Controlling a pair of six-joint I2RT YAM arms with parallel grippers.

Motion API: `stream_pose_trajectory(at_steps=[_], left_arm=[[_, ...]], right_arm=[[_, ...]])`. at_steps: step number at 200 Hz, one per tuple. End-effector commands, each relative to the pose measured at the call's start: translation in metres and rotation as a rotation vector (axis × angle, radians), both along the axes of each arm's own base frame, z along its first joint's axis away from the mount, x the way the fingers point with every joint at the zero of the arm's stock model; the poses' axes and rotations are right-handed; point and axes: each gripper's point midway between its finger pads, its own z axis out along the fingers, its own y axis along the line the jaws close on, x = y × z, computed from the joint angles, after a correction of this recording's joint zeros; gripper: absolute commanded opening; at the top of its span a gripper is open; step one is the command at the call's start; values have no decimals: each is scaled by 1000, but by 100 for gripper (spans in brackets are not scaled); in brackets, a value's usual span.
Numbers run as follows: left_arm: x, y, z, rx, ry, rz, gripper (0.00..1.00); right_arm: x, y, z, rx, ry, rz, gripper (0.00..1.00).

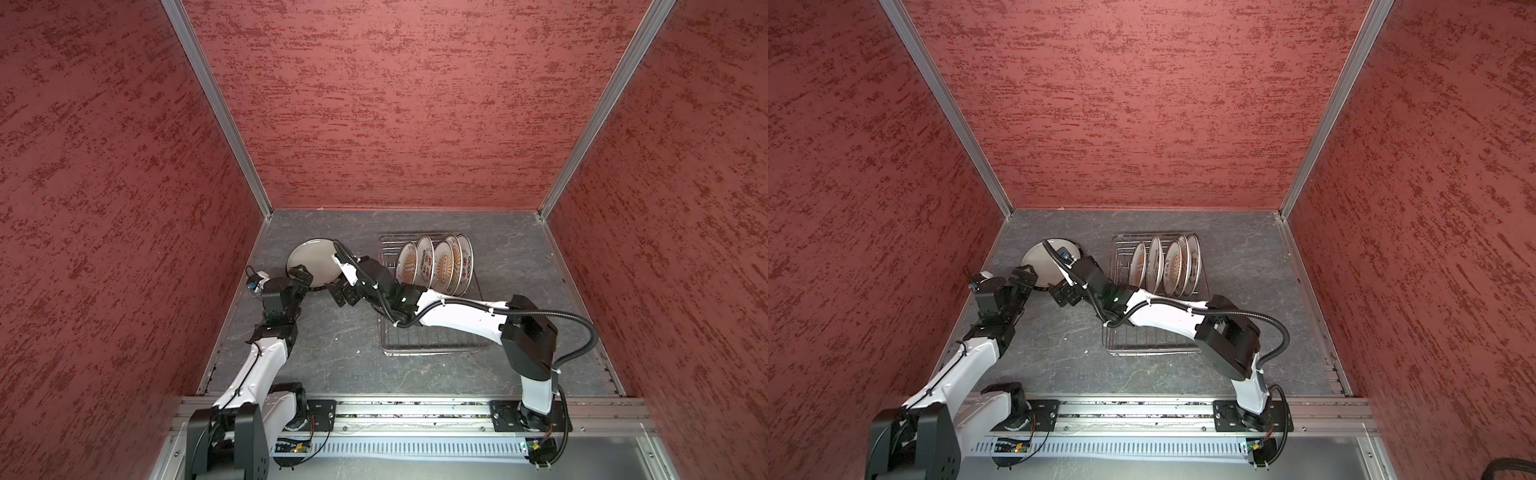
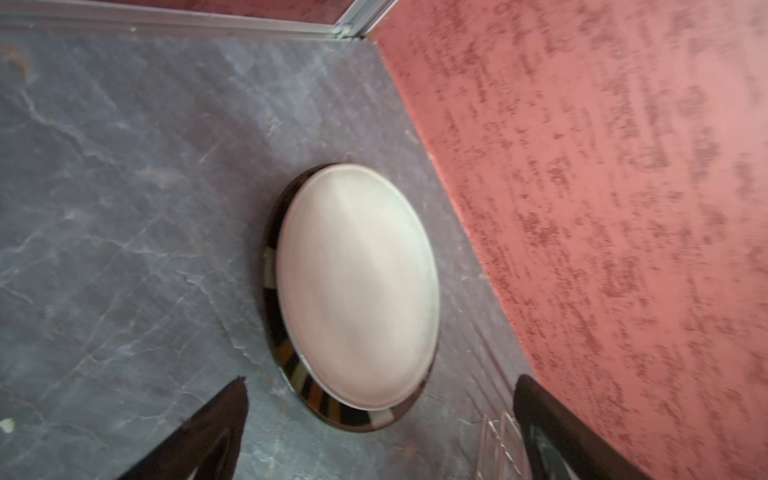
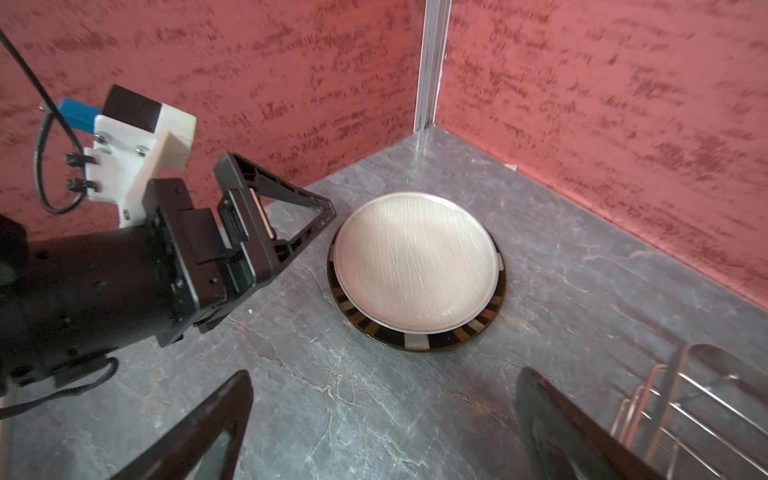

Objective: Unload the plates from the dish rack
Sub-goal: 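Withdraw the right gripper back to the rack while the left draws back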

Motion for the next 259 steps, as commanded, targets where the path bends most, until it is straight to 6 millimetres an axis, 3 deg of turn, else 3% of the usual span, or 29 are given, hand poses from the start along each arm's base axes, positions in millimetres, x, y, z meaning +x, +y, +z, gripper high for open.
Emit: stream_pose_trajectory(at_steps=[1,39,74,114,144,201,229,259], left_arm=[[-9,-14,3,16,7,-62,99],[-19,-47,32,21,-110,-192,99],[-30,-91,70,37,-257,-337,99],[-46,-153,101,84,-415,-558,99],[-65,-189,108,58,-521,-675,99],[-89,-249,120,142,-584,-765,100],[-98,-283,122,159,-594,-876,100],[-110,-289,127,163,-673,-871,100]], right_arm=[[-2,-21,30,62,-42,-85,99],[-20,-70,57,185,-29,-144,99],[-37,-122,85,262,-89,-193,99],[-46,-172,91,289,-150,-279,99],[-52,-203,91,302,-173,-326,99],[-34,-257,87,285,-154,-448,99],[-18,-271,84,290,-101,-467,99],[-3,-287,82,328,-46,-483,99]])
